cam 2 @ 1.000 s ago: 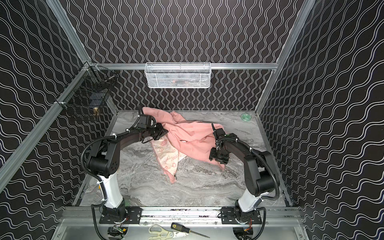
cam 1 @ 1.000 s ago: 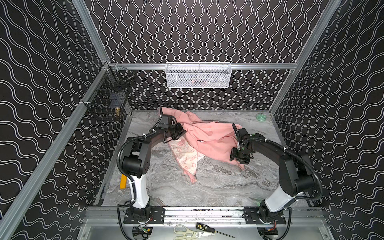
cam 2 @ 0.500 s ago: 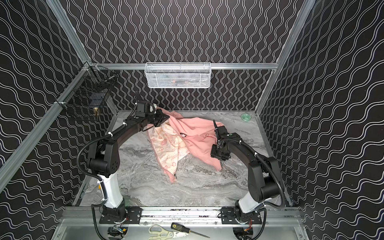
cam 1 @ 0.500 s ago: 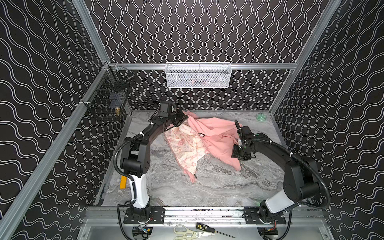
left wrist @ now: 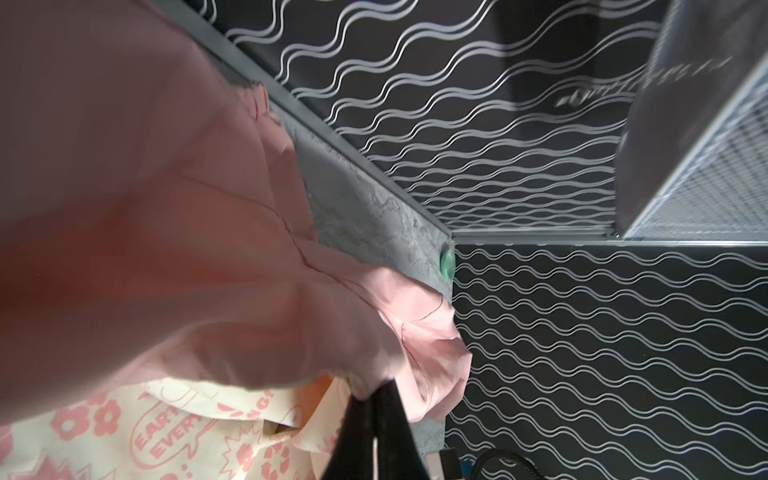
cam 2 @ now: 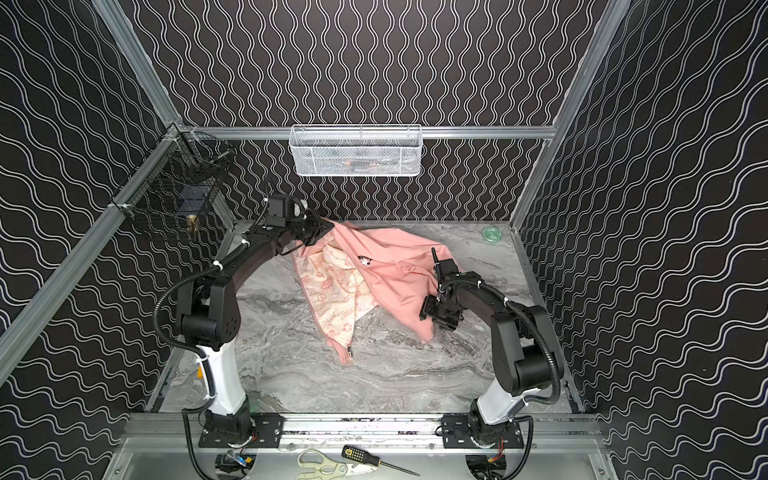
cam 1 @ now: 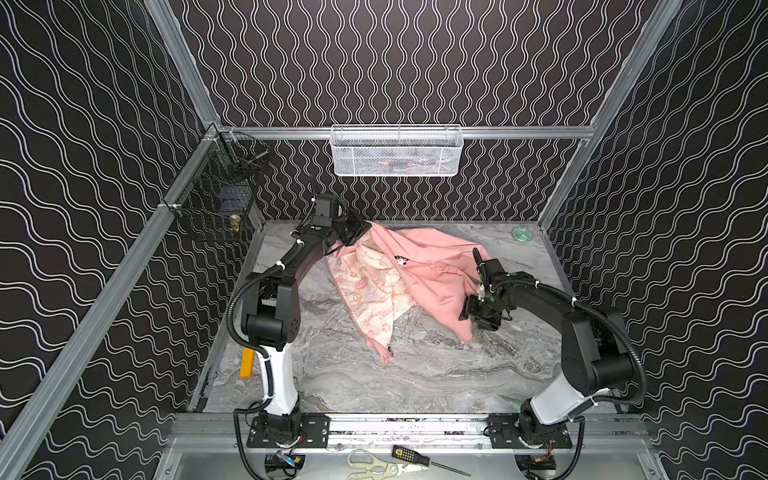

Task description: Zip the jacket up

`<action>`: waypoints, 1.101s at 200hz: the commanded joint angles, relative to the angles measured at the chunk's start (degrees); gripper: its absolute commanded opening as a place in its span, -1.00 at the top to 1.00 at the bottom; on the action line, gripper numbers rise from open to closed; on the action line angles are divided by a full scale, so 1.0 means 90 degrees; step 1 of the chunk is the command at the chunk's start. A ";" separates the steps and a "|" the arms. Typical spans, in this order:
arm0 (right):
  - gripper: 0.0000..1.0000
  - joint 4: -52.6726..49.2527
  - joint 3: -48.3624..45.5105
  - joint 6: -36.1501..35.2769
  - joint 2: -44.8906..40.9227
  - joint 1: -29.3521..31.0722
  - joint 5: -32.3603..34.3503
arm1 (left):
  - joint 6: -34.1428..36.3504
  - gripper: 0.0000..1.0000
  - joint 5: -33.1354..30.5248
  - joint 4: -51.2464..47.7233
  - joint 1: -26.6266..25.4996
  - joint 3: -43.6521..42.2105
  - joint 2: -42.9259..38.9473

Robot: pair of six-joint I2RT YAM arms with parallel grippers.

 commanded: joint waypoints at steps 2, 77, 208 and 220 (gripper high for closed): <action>-0.27 0.0370 0.0072 0.0099 0.0105 0.0006 -0.0436 | -0.0070 1.00 0.0000 -0.0031 0.0118 0.0221 0.0078; -0.06 0.0715 0.0467 0.0230 0.0696 0.0203 -0.0993 | -0.0099 1.00 0.0041 -0.0116 0.0222 0.0442 0.0196; 1.00 -0.1168 0.1277 -0.0006 -0.1765 0.0253 -0.0406 | -0.0385 1.00 -0.0262 -0.0213 0.0340 0.1324 0.0234; 1.00 -0.1316 0.1375 -0.0007 -0.2180 0.0243 -0.0407 | -0.0492 1.00 -0.0281 -0.0111 0.0339 0.1386 0.0143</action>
